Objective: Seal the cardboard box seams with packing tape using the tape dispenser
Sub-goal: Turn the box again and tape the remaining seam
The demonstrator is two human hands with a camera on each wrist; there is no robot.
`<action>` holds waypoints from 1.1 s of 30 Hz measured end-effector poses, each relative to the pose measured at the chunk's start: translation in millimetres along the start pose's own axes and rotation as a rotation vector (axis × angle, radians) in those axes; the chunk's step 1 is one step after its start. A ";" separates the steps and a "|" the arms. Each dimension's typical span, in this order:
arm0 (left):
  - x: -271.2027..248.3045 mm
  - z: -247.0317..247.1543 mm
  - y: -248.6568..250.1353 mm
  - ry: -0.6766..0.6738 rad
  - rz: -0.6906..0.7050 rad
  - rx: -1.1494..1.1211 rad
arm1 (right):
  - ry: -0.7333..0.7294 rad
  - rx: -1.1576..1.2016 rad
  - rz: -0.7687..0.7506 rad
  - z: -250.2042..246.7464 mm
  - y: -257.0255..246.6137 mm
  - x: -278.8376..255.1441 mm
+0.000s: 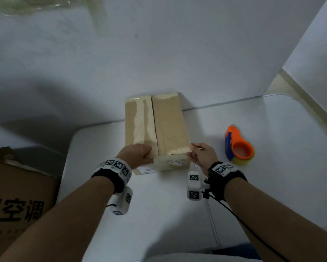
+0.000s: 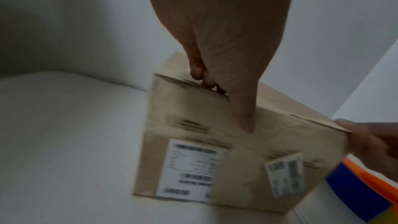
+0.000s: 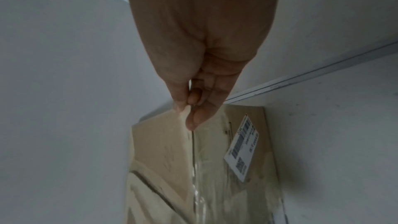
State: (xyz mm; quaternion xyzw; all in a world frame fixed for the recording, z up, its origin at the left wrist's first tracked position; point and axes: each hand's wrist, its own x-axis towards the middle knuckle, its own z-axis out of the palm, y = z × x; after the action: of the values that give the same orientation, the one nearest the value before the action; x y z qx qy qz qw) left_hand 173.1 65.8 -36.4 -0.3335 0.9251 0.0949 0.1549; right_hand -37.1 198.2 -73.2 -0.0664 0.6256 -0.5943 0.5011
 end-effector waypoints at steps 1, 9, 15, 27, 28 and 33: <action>-2.7 -0.1 -5.9 0.005 -0.001 0.005 | 0.013 -0.013 -0.018 1.9 1.4 0.9; -7.6 -2.7 -5.5 -0.008 -0.055 -0.091 | 0.084 -0.081 -0.079 6.1 8.1 0.8; -22.1 18.5 -38.7 0.399 -0.455 -0.702 | 0.121 -0.177 -0.097 7.0 8.3 5.7; -29.0 16.4 43.7 -0.211 -0.393 -1.275 | 0.121 -0.459 -0.175 -11.0 -19.3 5.6; -25.9 16.6 53.1 -0.243 -0.382 -1.272 | 0.086 -0.445 -0.144 -10.2 -16.5 5.1; -11.0 9.5 30.4 0.132 -0.492 -0.906 | -0.127 -0.493 0.154 -16.1 -6.3 -12.1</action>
State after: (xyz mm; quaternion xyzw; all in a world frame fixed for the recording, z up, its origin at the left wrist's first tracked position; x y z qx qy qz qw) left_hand 163.5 98.1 -39.3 -0.5800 0.6932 0.4255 -0.0460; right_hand -45.8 215.5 -64.8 -0.1760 0.7219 -0.3787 0.5518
